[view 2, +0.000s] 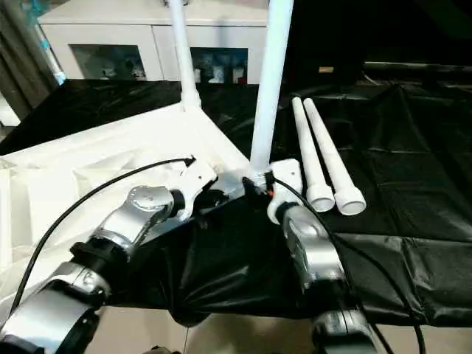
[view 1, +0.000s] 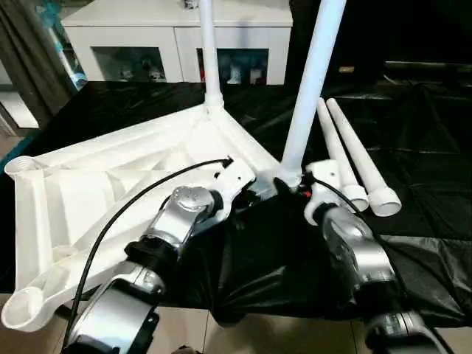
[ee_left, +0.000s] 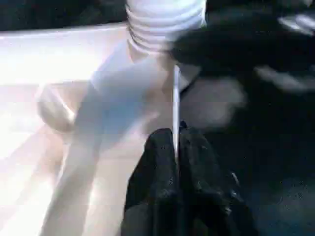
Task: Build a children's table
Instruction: Rotate leg to tighten, then rotate table base
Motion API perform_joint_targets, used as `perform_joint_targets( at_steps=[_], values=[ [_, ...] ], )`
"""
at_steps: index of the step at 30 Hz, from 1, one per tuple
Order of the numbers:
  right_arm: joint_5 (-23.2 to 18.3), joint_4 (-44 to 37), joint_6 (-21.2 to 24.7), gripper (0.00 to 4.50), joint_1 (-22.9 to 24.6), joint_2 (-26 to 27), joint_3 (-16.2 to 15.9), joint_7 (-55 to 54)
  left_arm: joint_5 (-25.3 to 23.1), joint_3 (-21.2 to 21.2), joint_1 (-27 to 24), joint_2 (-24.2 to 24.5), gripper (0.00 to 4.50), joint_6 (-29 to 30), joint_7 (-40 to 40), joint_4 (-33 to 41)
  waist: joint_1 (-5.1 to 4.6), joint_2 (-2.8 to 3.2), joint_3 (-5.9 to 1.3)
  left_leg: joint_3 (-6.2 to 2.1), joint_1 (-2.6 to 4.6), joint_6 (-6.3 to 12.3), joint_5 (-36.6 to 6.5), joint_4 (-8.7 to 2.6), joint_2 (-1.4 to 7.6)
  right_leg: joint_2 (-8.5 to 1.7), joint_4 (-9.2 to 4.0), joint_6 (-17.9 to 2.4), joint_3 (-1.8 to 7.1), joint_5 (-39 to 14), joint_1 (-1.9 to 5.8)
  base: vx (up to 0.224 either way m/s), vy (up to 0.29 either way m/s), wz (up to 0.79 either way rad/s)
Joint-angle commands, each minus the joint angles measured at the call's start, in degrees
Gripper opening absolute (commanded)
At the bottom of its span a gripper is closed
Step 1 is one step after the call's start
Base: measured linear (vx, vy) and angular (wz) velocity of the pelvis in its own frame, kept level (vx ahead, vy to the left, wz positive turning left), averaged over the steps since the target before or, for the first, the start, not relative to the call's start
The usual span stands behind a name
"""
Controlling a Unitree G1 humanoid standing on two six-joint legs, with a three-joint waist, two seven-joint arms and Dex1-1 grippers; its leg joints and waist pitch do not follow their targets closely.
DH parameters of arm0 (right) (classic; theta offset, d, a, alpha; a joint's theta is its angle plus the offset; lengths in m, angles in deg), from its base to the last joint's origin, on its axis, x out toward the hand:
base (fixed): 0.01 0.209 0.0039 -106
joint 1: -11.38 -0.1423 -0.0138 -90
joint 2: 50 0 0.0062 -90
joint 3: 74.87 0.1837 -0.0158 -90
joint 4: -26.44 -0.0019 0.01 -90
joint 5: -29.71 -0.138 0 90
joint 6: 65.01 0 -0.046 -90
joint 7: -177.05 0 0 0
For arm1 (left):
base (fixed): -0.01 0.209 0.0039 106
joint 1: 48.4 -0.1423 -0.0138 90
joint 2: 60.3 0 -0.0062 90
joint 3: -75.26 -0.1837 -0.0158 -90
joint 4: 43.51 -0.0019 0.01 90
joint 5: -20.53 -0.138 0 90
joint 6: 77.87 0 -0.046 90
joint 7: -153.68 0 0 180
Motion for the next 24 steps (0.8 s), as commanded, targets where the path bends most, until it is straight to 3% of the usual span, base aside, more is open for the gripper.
perform_joint_targets(
  at_steps=[1,4,8,10,15,16,20,22,24],
  values=[
    [0.48,-4.54,1.21,3.86,2.24,-0.07,-0.05,0.01,2.29,3.3,2.65,-0.96,0.6,-3.32,-3.36,1.38,0.26,-0.91,-4.38,-0.31,0.65,3.4,-9.69,-3.78,0.86,-3.13,-4.5,-10.05,2.12,-10.51,3.23,0.0,0.0,0.0],
    [1.14,-7.61,1.68,3.86,4.69,-0.4,-1.51,1.18,2.86,5.02,2.8,-1.0,0.79,-4.34,-6.09,2.69,0.23,-0.97,-4.52,-0.36,0.31,4.66,-7.94,-3.55,0.81,-2.98,-3.78,-11.67,1.99,-4.55,3.45,0.0,0.0,0.0],
    [1.25,-9.07,2.38,3.86,6.13,-0.08,-2.57,0.28,2.65,7.69,2.57,0.37,1.07,-5.04,-10.71,4.17,-0.22,-1.13,-4.34,-0.15,0.34,5.29,-8.4,-3.38,0.6,-3.02,-3.94,-12.12,2.06,-5.45,3.39,0.0,0.0,0.0],
    [1.83,-9.16,4.25,3.86,6.94,0.99,-4.28,-0.43,-0.42,10.91,-1.07,5.78,1.18,-0.33,-16.78,11.15,-0.56,-0.95,-4.18,-0.26,0.14,5.24,-8.26,-3.55,0.68,-2.92,-3.9,-11.56,2.03,-6.31,3.39,0.0,0.0,0.0],
    [4.18,-9.1,7.03,3.86,7.03,1.82,-7.29,-0.25,-4.89,15.5,-8.9,14.92,1.45,6.92,-19.58,20.56,-1.46,-0.01,-3.76,-0.38,0.87,2.69,-11.89,-4.02,0.94,-2.44,-4.24,-10.98,2.11,-10.18,2.59,0.0,0.0,0.0],
    [4.18,-9.1,7.03,3.86,7.03,1.82,-7.29,-0.25,-4.89,15.5,-8.9,14.92,1.45,6.92,-19.58,20.56,-1.3,0.79,-3.74,-0.55,1.13,2.09,-12.73,-4.1,1.07,-2.53,-4.15,-11.06,2.12,-10.59,2.38,0.0,0.0,0.0],
    [5.6,-6.01,7.34,3.86,4.6,2.92,-8.09,-1.66,-7.83,19.88,-14.21,21.24,1.45,9.96,-21.9,24.87,-1.56,1.09,-3.36,-0.78,1.26,-0.12,-17.27,-4.65,1.1,-2.41,-4.15,-10.71,2.19,-10.84,2.06,0.0,0.0,0.0],
    [4.99,-3.8,7.65,3.86,2.8,3.93,-7.38,-2.69,-8.11,22.77,-18.33,24.68,1.45,14.4,-22.14,28.37,-1.62,0.71,-3.45,-0.84,1.03,-0.51,-17.39,-4.78,1.17,-2.61,-3.79,-11.13,2.22,-10.31,2.28,0.0,0.0,0.0],
    [4.7,-3.33,7.72,3.86,2.37,4.18,-7.16,-2.88,-7.93,23.41,-19.47,25.52,1.29,16.12,-21.99,29.51,-1.48,1.14,-3.42,-0.71,1.39,-0.56,-17.26,-4.63,1.05,-2.5,-3.95,-11.08,2.33,-10.33,1.95,0.0,0.0,0.0]
  ],
)
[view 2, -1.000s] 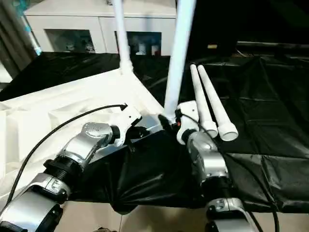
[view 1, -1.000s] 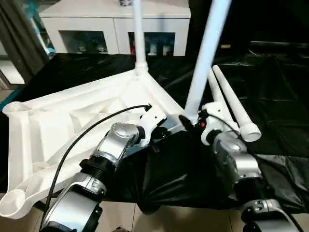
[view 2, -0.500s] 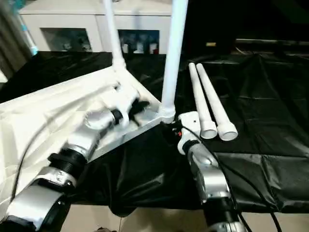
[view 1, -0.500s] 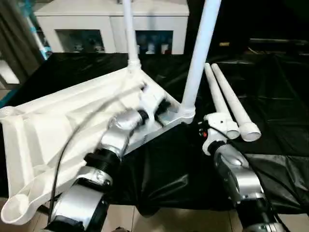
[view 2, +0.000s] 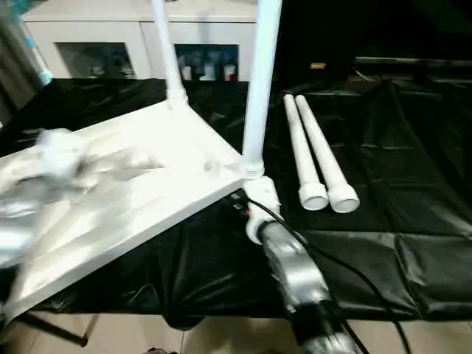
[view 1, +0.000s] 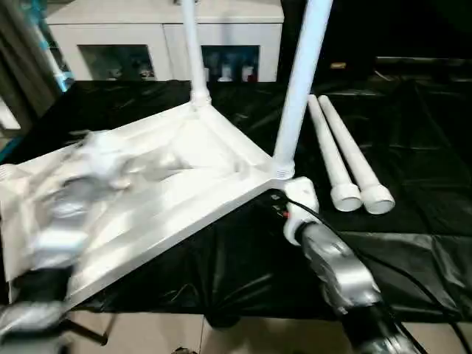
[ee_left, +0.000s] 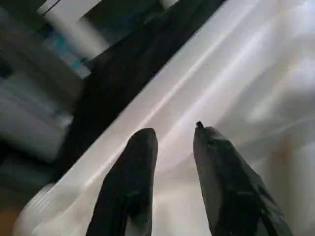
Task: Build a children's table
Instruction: Rotate table base
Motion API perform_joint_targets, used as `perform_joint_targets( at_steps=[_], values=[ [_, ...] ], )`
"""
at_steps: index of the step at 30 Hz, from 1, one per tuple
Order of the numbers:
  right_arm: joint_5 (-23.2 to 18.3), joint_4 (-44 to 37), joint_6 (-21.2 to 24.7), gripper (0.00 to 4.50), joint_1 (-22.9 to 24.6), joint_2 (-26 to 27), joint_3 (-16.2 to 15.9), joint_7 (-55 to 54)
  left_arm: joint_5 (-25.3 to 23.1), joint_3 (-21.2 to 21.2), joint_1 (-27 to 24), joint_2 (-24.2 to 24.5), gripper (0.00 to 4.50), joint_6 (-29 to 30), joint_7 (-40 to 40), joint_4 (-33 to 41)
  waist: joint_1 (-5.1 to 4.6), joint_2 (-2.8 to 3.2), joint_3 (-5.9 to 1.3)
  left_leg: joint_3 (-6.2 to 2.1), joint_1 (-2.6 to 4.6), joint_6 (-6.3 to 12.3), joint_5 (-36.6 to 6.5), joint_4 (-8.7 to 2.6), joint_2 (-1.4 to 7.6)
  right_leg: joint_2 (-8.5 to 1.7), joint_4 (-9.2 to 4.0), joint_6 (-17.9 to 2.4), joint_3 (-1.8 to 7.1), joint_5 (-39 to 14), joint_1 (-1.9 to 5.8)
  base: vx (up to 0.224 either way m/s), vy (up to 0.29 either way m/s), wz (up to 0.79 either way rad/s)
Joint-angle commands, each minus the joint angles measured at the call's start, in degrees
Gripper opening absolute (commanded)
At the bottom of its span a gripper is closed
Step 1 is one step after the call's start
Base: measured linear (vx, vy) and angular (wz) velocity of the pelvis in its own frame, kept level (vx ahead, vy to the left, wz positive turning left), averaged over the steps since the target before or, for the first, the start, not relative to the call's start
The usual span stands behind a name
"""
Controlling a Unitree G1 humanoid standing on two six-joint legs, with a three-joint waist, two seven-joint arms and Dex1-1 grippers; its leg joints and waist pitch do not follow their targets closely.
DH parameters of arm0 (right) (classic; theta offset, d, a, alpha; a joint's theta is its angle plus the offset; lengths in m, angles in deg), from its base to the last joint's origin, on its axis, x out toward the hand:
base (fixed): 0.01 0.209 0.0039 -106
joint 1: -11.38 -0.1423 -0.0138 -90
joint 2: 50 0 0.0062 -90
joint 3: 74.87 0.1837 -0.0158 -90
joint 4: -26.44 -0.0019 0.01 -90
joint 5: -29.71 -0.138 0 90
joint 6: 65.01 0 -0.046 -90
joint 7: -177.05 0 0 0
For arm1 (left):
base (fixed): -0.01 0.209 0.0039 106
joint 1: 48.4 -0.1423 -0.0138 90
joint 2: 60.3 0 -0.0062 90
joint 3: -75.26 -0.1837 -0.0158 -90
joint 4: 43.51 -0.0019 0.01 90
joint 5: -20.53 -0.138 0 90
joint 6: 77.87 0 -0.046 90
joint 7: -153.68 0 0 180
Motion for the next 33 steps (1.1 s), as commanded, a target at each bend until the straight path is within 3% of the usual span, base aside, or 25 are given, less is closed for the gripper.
perform_joint_targets(
  at_steps=[1,2,3,4,5,6,11,13,18,20,21,24,28,29,33],
  values=[
    [-0.46,1.8,1.13,3.56,-1.63,0.57,1.02,-0.67,-0.09,1.65,-2.95,1.52,1.11,5.89,0.39,4.09,0.01,0.4,-3.5,-0.32,1.55,-0.42,-17.27,-4.39,0.98,-2.58,-4.12,-11.47,2.37,-9.74,1.94,0.0,0.0,0.0],
    [-0.46,1.8,1.13,3.49,-1.63,0.57,1.02,-0.67,-0.09,1.65,-2.95,1.52,1.11,5.89,0.39,4.09,0.11,0.7,-3.53,-0.54,1.02,-0.42,-15.99,-4.58,0.98,-2.74,-3.64,-11.66,2.3,-8.86,2.4,0.0,0.0,0.0],
    [-0.55,2.3,1.27,3.49,-2.17,0.79,1.12,-0.65,-0.11,1.74,-4.08,2.07,1.11,7.42,1.23,4.94,0.35,0.81,-3.57,-0.37,1.57,-0.56,-16.57,-4.37,1.03,-2.71,-3.81,-11.62,2.41,-8.94,1.91,0.0,0.0,0.0],
    [-0.53,2.84,1.31,3.49,-2.72,1.02,1.13,-0.65,-0.28,1.9,-4.92,2.51,1.11,8.2,1.51,5.28,0.36,0.79,-3.57,-0.47,1.25,-0.54,-16.17,-4.44,0.99,-2.79,-3.67,-11.67,2.39,-8.62,2.18,0.0,0.0,0.0],
    [-0.52,3.08,1.3,3.43,-2.95,1.1,1.13,-0.65,-0.37,1.92,-5.23,2.69,1.08,8.45,1.63,5.38,0.55,0.85,-3.57,-0.41,1.37,-0.65,-16.39,-4.45,0.97,-2.77,-3.76,-11.41,2.39,-8.9,2.03,0.0,0.0,0.0],
    [-0.48,4.48,1.11,3.25,-4.19,1.46,1.06,-0.69,-0.72,1.65,-6.43,3.63,0.74,9.24,2.56,5.36,0.56,0.55,-3.76,-0.42,1.4,-0.64,-16.37,-4.44,0.97,-2.77,-3.73,-11.42,2.38,-8.85,2.14,0.0,0.0,0.0],
    [-0.26,8.1,1.57,2.82,-6.47,1.84,0.27,0.2,2.07,-1.28,-7.4,4.52,0.57,12.08,8.76,6.19,0.74,0.56,-3.61,-0.41,1.55,-1.18,-17.77,-4.49,0.86,-2.97,-3.94,-11.26,2.52,-11.39,1.93,0.0,0.0,0.0],
    [-0.03,8.82,1.92,2.65,-6.79,1.79,-0.11,0.53,2.59,-2.26,-7.35,4.83,0.28,12.87,10.5,6.2,0.76,0.61,-3.54,-0.48,1.44,-1.21,-17.86,-4.59,0.88,-2.92,-3.91,-11.07,2.52,-11.51,1.93,0.0,0.0,0.0],
    [0.28,13.2,1.09,2.15,-9.29,1.62,0.07,1.81,5.07,-9.2,-6.76,7.3,0.0,16.41,22.35,6.99,0.75,0.44,-3.56,-0.44,1.37,-1.18,-16.8,-4.57,0.81,-2.99,-3.76,-11.75,2.53,-10.17,2.01,0.0,0.0,0.0],
    [0.24,13.57,0.99,2.06,-9.53,1.58,0.17,1.88,5.29,-9.97,-6.73,7.59,0.0,16.58,23.65,7.14,0.71,0.45,-3.56,-0.44,1.35,-1.07,-16.48,-4.57,0.82,-2.99,-3.66,-11.87,2.55,-9.88,2.08,0.0,0.0,0.0],
    [0.18,14.6,0.6,1.82,-10.2,1.43,0.36,2.12,6.29,-11.98,-6.61,8.53,0.0,17.15,27.3,8.03,0.67,0.44,-3.57,-0.42,1.43,-1.12,-16.11,-4.56,0.85,-2.99,-3.62,-11.95,2.53,-9.23,2.15,0.0,0.0,0.0],
    [-0.01,15.98,-0.01,1.75,-11.31,0.94,0.5,2.8,10.43,-16.21,-6.24,10.81,0.0,18.18,37.14,12.16,0.67,0.22,-3.5,-0.33,1.53,-1.21,-16.23,-4.62,0.86,-2.95,-3.58,-12.38,2.6,-9.83,2.05,0.0,0.0,0.0],
    [0.03,16.82,-0.51,1.37,-12.0,0.63,0.3,3.41,13.6,-18.86,-4.99,11.78,0.0,17.81,44.11,14.45,0.84,0.33,-3.48,-0.29,1.58,-1.42,-16.31,-4.66,0.84,-3.01,-3.55,-12.54,2.64,-9.96,2.07,0.0,0.0,0.0],
    [0.03,17.19,-0.72,1.27,-12.36,0.61,0.22,3.8,14.96,-20.42,-4.08,12.04,0.0,16.36,48.13,15.34,0.73,0.11,-3.58,-0.21,1.55,-1.55,-16.38,-4.57,0.77,-3.01,-3.49,-12.55,2.65,-9.87,2.21,0.0,0.0,0.0],
    [0.19,17.85,-1.27,0.88,-12.91,0.6,-0.02,4.55,15.43,-23.04,-0.27,10.21,0.0,14.5,52.41,13.85,0.54,0.15,-3.74,-0.16,1.33,-1.13,-13.46,-4.37,0.67,-3.05,-3.23,-12.8,2.64,-7.42,2.58,0.0,0.0,0.0]
  ],
)
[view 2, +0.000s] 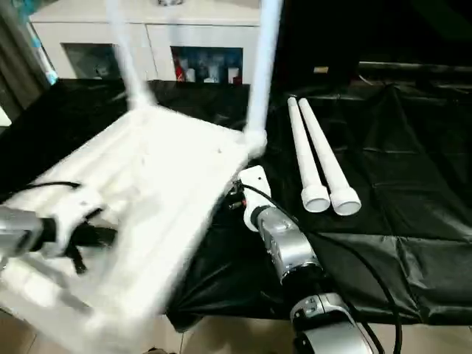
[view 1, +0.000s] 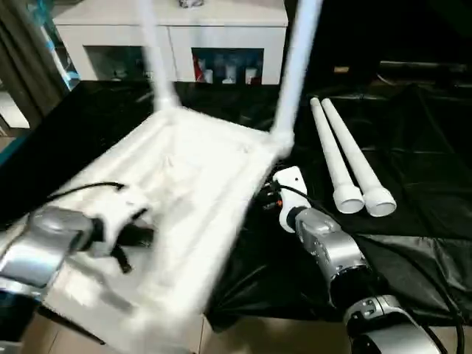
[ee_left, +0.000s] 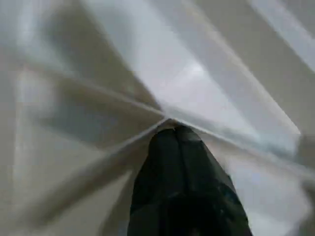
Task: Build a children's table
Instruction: Rotate table base
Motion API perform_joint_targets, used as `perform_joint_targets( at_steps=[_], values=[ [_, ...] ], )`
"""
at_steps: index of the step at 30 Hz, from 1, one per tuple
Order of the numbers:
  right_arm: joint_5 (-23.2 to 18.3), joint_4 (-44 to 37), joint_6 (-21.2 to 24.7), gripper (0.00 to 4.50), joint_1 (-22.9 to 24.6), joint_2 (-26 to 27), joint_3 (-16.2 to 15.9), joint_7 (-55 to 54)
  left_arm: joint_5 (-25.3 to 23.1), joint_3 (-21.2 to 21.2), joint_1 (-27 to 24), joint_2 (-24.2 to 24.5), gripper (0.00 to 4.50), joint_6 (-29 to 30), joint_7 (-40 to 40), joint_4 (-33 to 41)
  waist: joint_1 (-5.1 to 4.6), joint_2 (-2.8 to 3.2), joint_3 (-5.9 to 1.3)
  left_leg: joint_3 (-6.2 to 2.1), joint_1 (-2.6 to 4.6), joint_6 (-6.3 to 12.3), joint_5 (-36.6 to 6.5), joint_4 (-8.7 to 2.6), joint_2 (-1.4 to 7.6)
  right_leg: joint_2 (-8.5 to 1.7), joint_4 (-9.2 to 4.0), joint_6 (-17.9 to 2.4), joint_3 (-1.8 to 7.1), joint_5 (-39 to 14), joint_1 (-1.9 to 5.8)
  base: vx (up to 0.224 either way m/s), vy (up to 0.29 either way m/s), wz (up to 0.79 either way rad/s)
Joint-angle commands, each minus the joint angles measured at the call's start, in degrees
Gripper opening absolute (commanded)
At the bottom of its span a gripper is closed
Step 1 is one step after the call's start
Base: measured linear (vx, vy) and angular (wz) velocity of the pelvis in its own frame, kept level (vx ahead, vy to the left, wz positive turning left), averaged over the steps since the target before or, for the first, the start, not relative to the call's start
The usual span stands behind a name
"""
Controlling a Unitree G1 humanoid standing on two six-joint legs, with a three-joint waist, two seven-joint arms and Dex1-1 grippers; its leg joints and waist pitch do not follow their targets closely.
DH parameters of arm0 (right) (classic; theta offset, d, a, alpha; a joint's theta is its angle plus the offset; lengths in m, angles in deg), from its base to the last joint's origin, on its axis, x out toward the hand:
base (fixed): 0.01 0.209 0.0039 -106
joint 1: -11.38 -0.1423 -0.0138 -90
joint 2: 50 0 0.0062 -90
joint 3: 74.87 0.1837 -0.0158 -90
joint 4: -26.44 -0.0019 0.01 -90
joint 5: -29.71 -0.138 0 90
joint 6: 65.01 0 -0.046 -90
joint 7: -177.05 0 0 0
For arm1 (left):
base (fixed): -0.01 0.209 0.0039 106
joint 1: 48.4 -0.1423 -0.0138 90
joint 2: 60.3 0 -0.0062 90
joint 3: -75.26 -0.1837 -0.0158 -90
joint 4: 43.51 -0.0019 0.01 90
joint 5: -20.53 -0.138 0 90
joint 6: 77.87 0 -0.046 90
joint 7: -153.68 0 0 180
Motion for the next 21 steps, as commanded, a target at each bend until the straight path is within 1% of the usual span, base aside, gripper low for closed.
perform_joint_targets(
  at_steps=[1,2,3,4,5,6,7,8,9,11,12,13,14,15,16,17,18,19,20,21],
  values=[
    [0.29,0.86,-0.35,0.88,-1.56,0.58,-1.12,1.38,0.29,-1.39,4.02,-2.48,0.0,-3.46,0.9,-1.48,-0.02,0.54,-3.58,-0.23,1.1,-1.09,-13.47,-4.38,0.7,-3.06,-3.44,-12.62,2.51,-7.51,2.57,0.0,0.0,0.0],
    [0.35,0.86,-0.42,0.87,-1.62,0.56,-1.14,1.43,-0.69,-1.53,5.72,-3.89,0.0,-4.67,-0.46,-3.78,-0.03,0.5,-3.52,-0.03,1.43,-1.07,-13.61,-4.21,0.53,-2.76,-3.7,-12.62,2.49,-7.46,2.36,0.0,0.0,0.0],
    [0.33,0.85,-0.44,0.72,-1.7,0.5,-1.07,1.42,-1.54,-1.56,7.0,-4.96,0.0,-5.86,-1.56,-5.71,-0.07,0.77,-3.49,-0.06,1.35,-1.24,-14.22,-4.28,0.64,-2.88,-3.78,-12.66,2.49,-7.74,2.47,0.0,0.0,0.0],
    [0.32,0.8,-0.47,0.72,-1.74,0.44,-0.94,1.35,-2.33,-1.58,8.12,-5.77,0.0,-7.31,-2.95,-7.61,-0.04,0.66,-3.52,-0.09,1.25,-1.42,-14.36,-4.27,0.64,-2.92,-3.68,-12.5,2.46,-7.95,2.65,0.0,0.0,0.0],
    [0.27,0.57,-0.57,0.57,-1.7,0.27,-0.69,1.23,-4.04,-1.57,10.81,-7.55,0.0,-10.03,-6.59,-12.16,0.02,0.6,-3.63,-0.13,1.28,-1.47,-14.25,-4.24,0.59,-2.91,-3.66,-12.33,2.43,-8.01,2.7,0.0,0.0,0.0],
    [0.26,0.5,-0.59,0.46,-1.67,0.23,-0.65,1.2,-4.34,-1.5,11.37,-7.94,0.0,-10.58,-7.44,-13.1,0.09,0.45,-3.8,-0.14,1.28,-1.39,-13.93,-4.1,0.59,-2.99,-3.62,-12.03,2.48,-7.48,2.86,0.0,0.0,0.0],
    [0.25,0.37,-0.63,0.41,-1.62,0.12,-0.55,1.15,-5.0,-1.24,12.71,-8.94,0.0,-11.76,-9.61,-15.34,0.05,0.48,-3.74,-0.21,1.06,-1.28,-13.6,-4.16,0.58,-3.0,-3.62,-11.98,2.44,-7.32,2.95,0.0,0.0,0.0],
    [0.25,0.12,-0.74,0.25,-1.54,-0.11,-0.33,1.05,-6.07,-1.55,14.58,-9.78,0.0,-13.49,-11.97,-18.33,-0.04,0.77,-3.78,-0.26,1.11,-1.49,-13.8,-4.14,0.59,-2.91,-3.68,-11.78,2.33,-7.35,2.94,0.0,0.0,0.0],
    [0.26,-0.06,-0.79,0.12,-1.47,-0.23,-0.22,0.98,-6.65,-1.87,15.47,-10.04,0.0,-14.28,-12.97,-19.72,0.0,0.53,-3.89,-0.29,1.13,-1.38,-13.53,-4.05,0.6,-2.98,-3.64,-11.9,2.34,-7.03,3.06,0.0,0.0,0.0],
    [0.41,-1.04,-0.8,0.04,-1.14,-0.74,-0.13,0.85,-8.23,-2.0,18.02,-11.22,0.0,-16.43,-17.3,-24.55,-0.03,0.45,-3.83,-0.21,1.04,-1.1,-12.82,-3.96,0.42,-2.76,-3.7,-11.73,2.29,-6.66,3.02,0.0,0.0,0.0],
    [0.61,-2.04,-0.82,0.04,-1.0,-1.25,-0.19,0.75,-9.05,-1.27,20.13,-12.6,0.0,-18.51,-22.08,-28.96,-0.06,0.97,-3.89,-0.29,1.1,-1.2,-12.82,-3.91,0.56,-2.76,-3.61,-11.85,2.26,-5.6,2.97,0.0,0.0,0.0],
    [0.61,-2.04,-0.82,0.04,-1.0,-1.25,-0.19,0.75,-9.05,-1.27,20.13,-12.6,0.0,-18.51,-22.08,-28.96,-0.16,0.71,-3.89,-0.29,0.96,-1.24,-12.61,-3.86,0.44,-2.66,-3.54,-11.8,2.23,-5.06,3.16,0.0,0.0,0.0],
    [0.32,-3.83,-0.31,0.04,-0.75,-1.66,0.09,0.74,-9.89,-0.31,22.4,-14.25,0.0,-21.28,-27.69,-34.26,0.06,0.7,-4.11,-0.36,0.97,-1.04,-11.57,-3.74,0.49,-2.78,-3.32,-11.98,2.2,-3.55,3.29,0.0,0.0,0.0],
    [0.16,-4.41,-0.12,0.04,-0.67,-1.75,0.24,0.71,-10.13,0.04,23.12,-14.83,0.0,-22.49,-29.36,-36.09,0.14,0.67,-4.2,-0.43,0.9,-0.83,-10.78,-3.62,0.41,-2.78,-3.23,-11.85,2.15,-2.33,3.5,0.0,0.0,0.0],
    [0.16,-4.41,-0.12,0.04,-0.67,-1.75,0.24,0.71,-10.13,0.04,23.12,-14.83,0.0,-22.49,-29.36,-36.09,0.14,0.63,-4.28,-0.39,0.89,-0.58,-10.26,-3.57,0.42,-2.79,-3.16,-11.96,2.17,-1.52,3.47,0.0,0.0,0.0],
    [-0.01,-5.5,0.2,0.04,-0.59,-1.92,0.63,0.47,-9.91,1.25,24.61,-16.37,0.0,-25.17,-33.06,-40.23,0.04,0.4,-4.25,-0.43,0.53,-0.08,-8.93,-3.52,0.34,-2.78,-3.0,-12.32,2.11,0.07,3.67,0.0,0.0,0.0],
    [-0.04,-7.02,0.61,0.04,-0.47,-2.18,1.07,-0.02,-9.54,2.75,26.15,-18.41,0.0,-29.8,-38.22,-45.43,0.2,0.62,-4.4,-0.37,0.87,0.2,-8.5,-3.28,0.34,-2.71,-2.94,-12.69,2.15,1.92,3.52,0.0,0.0,0.0],
    [-0.01,-7.56,0.76,0.04,-0.42,-2.26,1.2,-0.22,-9.47,3.17,26.69,-19.09,0.0,-31.66,-40.01,-47.33,0.28,0.44,-4.44,-0.39,0.72,0.8,-7.97,-3.26,0.34,-2.79,-2.84,-13.08,2.11,3.1,3.68,0.0,0.0,0.0],
    [-0.01,-7.56,0.76,0.04,-0.42,-2.26,1.2,-0.22,-9.47,3.17,26.69,-19.09,0.0,-31.66,-40.01,-47.33,0.3,0.41,-4.44,-0.37,0.69,1.18,-7.93,-3.22,0.32,-2.76,-2.91,-13.2,2.08,3.22,3.65,0.0,0.0,0.0],
    [0.58,-9.41,0.98,0.04,-0.03,-2.87,1.21,-1.02,-10.02,3.3,27.23,-19.8,0.0,-35.53,-42.84,-49.62,0.33,0.99,-4.48,-0.48,0.72,1.38,-7.78,-3.22,0.41,-2.87,-2.81,-13.39,2.01,3.56,3.61,0.0,0.0,0.0]
  ],
)
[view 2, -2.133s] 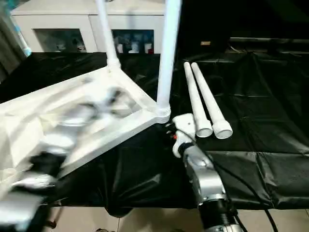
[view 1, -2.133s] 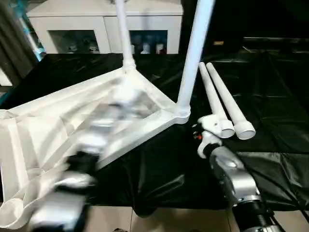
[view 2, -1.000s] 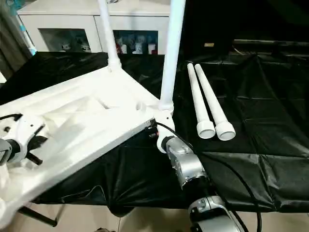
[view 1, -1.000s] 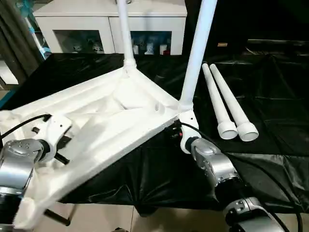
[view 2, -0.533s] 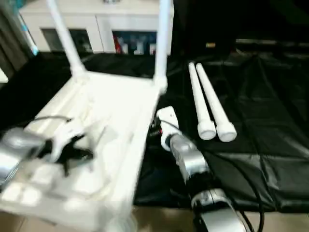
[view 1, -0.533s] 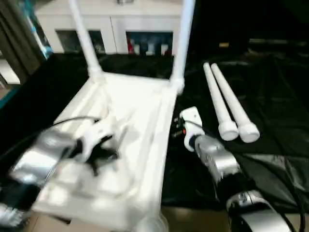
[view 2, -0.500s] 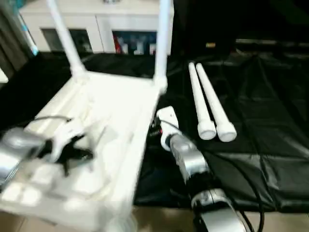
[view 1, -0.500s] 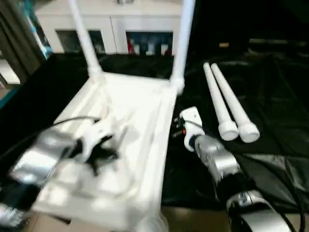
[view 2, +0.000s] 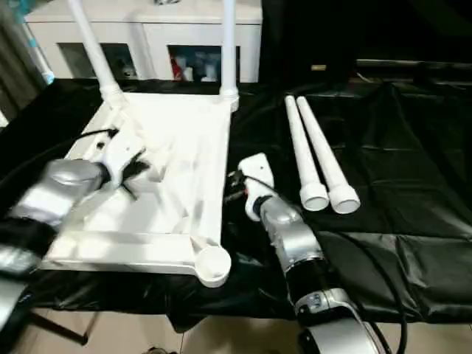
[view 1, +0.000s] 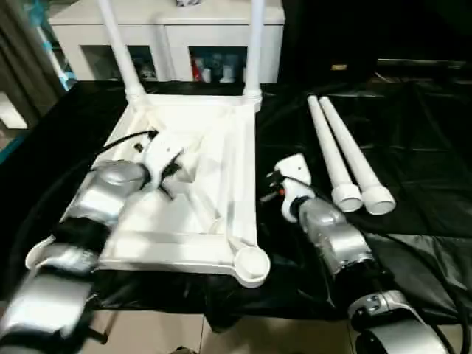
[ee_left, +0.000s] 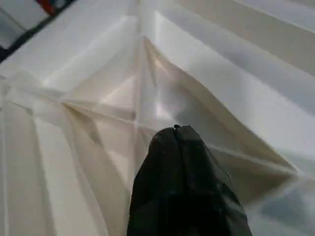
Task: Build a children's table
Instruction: Rotate table base
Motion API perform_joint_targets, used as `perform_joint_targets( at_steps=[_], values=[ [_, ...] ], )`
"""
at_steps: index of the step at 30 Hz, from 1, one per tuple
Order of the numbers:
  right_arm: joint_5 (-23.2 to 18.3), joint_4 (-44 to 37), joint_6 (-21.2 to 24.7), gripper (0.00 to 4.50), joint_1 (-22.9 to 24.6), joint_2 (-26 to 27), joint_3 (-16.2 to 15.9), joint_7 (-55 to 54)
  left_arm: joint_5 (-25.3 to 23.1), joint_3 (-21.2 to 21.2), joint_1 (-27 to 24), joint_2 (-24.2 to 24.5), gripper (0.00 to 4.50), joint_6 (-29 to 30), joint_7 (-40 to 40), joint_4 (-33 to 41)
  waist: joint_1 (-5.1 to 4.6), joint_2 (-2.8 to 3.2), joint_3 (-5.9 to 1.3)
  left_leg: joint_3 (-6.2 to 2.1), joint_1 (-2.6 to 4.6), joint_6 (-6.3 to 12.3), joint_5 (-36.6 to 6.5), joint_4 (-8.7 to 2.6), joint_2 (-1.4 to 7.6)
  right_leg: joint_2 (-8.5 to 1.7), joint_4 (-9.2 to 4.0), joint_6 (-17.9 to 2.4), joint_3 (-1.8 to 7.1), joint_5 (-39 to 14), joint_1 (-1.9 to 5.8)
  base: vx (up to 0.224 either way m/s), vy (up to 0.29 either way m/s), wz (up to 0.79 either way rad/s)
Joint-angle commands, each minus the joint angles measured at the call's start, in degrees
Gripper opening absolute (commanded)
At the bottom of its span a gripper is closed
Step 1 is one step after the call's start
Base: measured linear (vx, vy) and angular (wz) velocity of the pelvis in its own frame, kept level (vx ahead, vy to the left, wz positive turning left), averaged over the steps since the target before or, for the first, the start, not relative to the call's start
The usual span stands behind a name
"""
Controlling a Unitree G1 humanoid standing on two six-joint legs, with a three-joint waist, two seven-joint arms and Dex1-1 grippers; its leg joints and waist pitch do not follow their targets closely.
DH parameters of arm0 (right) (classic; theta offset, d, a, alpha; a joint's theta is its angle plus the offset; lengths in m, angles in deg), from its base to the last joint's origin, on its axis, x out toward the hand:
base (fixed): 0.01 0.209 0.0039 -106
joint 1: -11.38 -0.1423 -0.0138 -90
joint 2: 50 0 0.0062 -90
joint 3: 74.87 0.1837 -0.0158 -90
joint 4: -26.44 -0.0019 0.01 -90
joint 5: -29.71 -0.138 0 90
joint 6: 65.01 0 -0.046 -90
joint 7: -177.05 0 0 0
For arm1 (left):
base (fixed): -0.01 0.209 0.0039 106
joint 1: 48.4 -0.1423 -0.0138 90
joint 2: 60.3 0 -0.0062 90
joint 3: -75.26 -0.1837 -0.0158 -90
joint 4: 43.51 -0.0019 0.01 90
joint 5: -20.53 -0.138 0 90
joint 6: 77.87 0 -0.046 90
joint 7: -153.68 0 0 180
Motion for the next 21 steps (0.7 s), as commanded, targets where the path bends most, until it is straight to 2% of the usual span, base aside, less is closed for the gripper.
perform_joint_targets(
  at_steps=[1,2,3,6,7,8,9,10,11,13,14,15,16,17,19,20,21],
  values=[
    [0.64,-3.5,1.22,0.04,0.87,-0.97,0.66,-0.86,0.12,1.22,1.01,-0.08,0.0,-3.98,-2.64,-1.86,0.1,0.77,-4.55,-0.33,1.01,1.47,-8.0,-3.38,0.38,-2.74,-2.87,-13.32,2.11,3.68,3.52,0.0,0.0,0.0],
    [0.4,-5.44,1.69,0.04,1.52,-1.57,0.61,-0.2,1.28,2.08,0.9,-0.3,0.0,-4.4,-1.03,-1.17,0.21,0.48,-4.61,-0.34,1.02,1.72,-7.75,-3.39,0.44,-2.83,-2.74,-13.64,2.12,4.4,3.7,0.0,0.0,0.0],
    [0.05,-6.99,2.13,0.04,2.07,-2.05,0.57,0.57,2.3,2.78,0.77,-0.41,0.0,-4.45,0.8,-0.44,0.4,0.44,-4.51,-0.31,1.0,1.92,-7.68,-3.4,0.5,-2.92,-2.76,-13.81,2.13,4.26,3.66,0.0,0.0,0.0],
    [-2.24,-12.66,4.63,0.04,4.18,-3.9,0.32,5.15,5.62,3.04,-1.04,0.54,0.0,-3.01,10.83,4.44,0.5,0.36,-4.17,-0.17,1.14,1.99,-10.16,-3.62,0.68,-3.06,-3.04,-14.23,2.19,0.32,3.4,0.0,0.0,0.0],
    [-3.63,-16.73,6.22,0.04,5.71,-6.13,-0.66,9.45,8.5,1.85,-3.58,2.28,0.0,-0.85,20.32,9.91,0.61,0.14,-3.92,-0.15,1.2,2.11,-10.81,-3.79,0.67,-3.14,-3.32,-14.32,2.21,-1.15,3.49,0.0,0.0,0.0],
    [-4.8,-20.03,7.47,0.04,6.97,-8.08,-1.48,12.94,10.78,0.48,-6.0,4.17,0.0,1.32,27.61,14.86,0.85,0.08,-3.68,-0.17,1.14,2.31,-11.41,-4.1,1.24,-3.36,-3.18,-14.48,2.38,-2.65,3.6,0.0,0.0,0.0],
    [-6.67,-24.89,9.05,0.04,8.9,-11.22,-2.68,18.12,14.03,-1.86,-9.37,7.24,0.0,4.51,36.52,21.55,0.94,0.05,-3.77,-0.22,1.04,2.22,-11.16,-4.14,1.41,-3.23,-2.92,-14.24,2.36,-2.8,3.59,0.0,0.0,0.0],
    [-6.67,-24.89,9.05,0.04,8.9,-11.22,-2.68,18.12,14.03,-1.86,-9.37,7.24,0.0,4.51,36.52,21.55,0.79,0.36,-3.75,-0.02,1.2,2.25,-11.54,-4.05,1.36,-2.98,-2.94,-14.17,2.4,-2.73,3.1,0.0,0.0,0.0],
    [-7.22,-26.21,9.4,0.04,9.46,-12.06,-2.99,19.37,14.73,-2.49,-10.08,8.02,0.0,4.88,37.76,22.77,0.45,0.24,-3.57,0.14,1.18,2.2,-12.39,-4.11,1.16,-2.76,-3.14,-14.2,2.38,-3.6,2.86,0.0,0.0,0.0],
    [-7.99,-29.25,9.42,0.04,10.82,-14.95,-4.16,22.84,15.84,-3.59,-11.45,9.43,0.0,6.16,39.55,25.51,0.49,0.18,-3.42,0.09,1.47,1.2,-15.02,-4.24,1.16,-3.02,-3.52,-13.56,2.46,-7.6,2.92,0.0,0.0,0.0],
    [-8.54,-31.37,9.35,0.04,11.82,-17.35,-5.09,25.73,16.62,-4.43,-12.4,10.49,0.0,7.12,40.96,27.52,0.43,0.16,-3.1,0.11,1.39,1.04,-16.26,-4.41,1.14,-3.13,-3.95,-12.65,2.59,-10.82,2.75,0.0,0.0,0.0],
    [-9.18,-33.91,9.65,0.04,13.0,-20.17,-6.09,29.07,17.3,-5.25,-13.47,11.66,0.0,8.45,42.67,29.86,0.59,0.24,-3.18,-0.07,1.57,0.7,-16.88,-4.5,1.25,-3.25,-4.0,-12.22,2.57,-12.17,2.87,0.0,0.0,0.0],
    [-10.11,-37.59,10.59,0.04,14.61,-24.29,-7.17,33.96,17.95,-6.41,-15.03,13.53,0.0,11.14,45.81,33.59,0.67,0.02,-3.05,-0.03,1.57,0.81,-16.68,-4.59,1.4,-3.14,-4.16,-11.47,2.75,-13.02,2.75,0.0,0.0,0.0],
    [-10.16,-37.78,10.66,0.04,14.69,-24.51,-7.21,34.21,17.97,-6.47,-15.12,13.63,0.0,11.32,46.0,33.8,0.68,0.03,-2.97,-0.13,1.44,0.83,-16.67,-4.71,1.4,-3.07,-4.09,-11.16,2.69,-13.48,2.96,0.0,0.0,0.0],
    [-10.52,-39.16,11.21,0.04,15.27,-26.04,-7.49,36.03,18.11,-6.87,-15.71,14.38,0.0,12.55,47.38,35.31,0.49,0.03,-2.84,-0.07,1.36,1.1,-16.95,-4.7,1.23,-2.97,-4.31,-10.54,2.69,-15.25,2.67,0.0,0.0,0.0],
    [-12.44,-42.94,13.98,0.04,16.24,-29.93,-8.21,40.51,18.73,-8.71,-16.97,16.6,0.0,16.92,51.07,39.56,0.4,0.0,-2.86,-0.03,1.45,0.82,-17.27,-4.62,1.02,-3.0,-4.61,-10.34,2.61,-17.14,2.6,0.0,0.0,0.0],
    [-12.44,-42.94,13.98,0.04,16.24,-29.93,-8.21,40.51,18.73,-8.71,-16.97,16.6,0.0,16.92,51.07,39.56,0.61,-0.08,-2.92,-0.29,1.47,0.99,-16.72,-4.81,1.4,-3.14,-4.48,-10.2,2.73,-17.02,2.87,0.0,0.0,0.0]
  ],
)
